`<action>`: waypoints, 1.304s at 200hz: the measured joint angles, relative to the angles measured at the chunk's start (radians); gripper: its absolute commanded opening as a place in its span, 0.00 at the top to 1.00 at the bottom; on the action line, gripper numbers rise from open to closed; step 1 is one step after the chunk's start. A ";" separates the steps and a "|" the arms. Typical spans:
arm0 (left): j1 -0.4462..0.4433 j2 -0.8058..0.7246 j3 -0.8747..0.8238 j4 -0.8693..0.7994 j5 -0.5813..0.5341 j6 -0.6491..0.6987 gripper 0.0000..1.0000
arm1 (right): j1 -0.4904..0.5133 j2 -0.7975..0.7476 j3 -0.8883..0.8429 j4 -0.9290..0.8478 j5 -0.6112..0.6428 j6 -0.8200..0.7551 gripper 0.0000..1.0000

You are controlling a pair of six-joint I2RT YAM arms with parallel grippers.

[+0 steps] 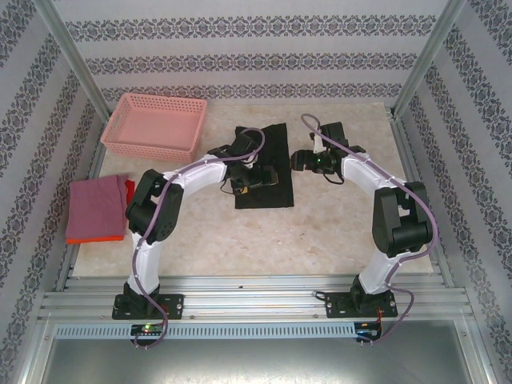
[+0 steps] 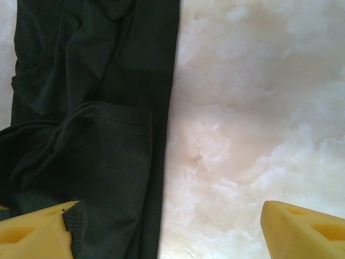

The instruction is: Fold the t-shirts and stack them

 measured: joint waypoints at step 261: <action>0.245 0.137 0.298 0.015 0.032 -0.040 0.00 | 0.275 -0.195 -0.110 -0.033 0.032 -0.539 0.18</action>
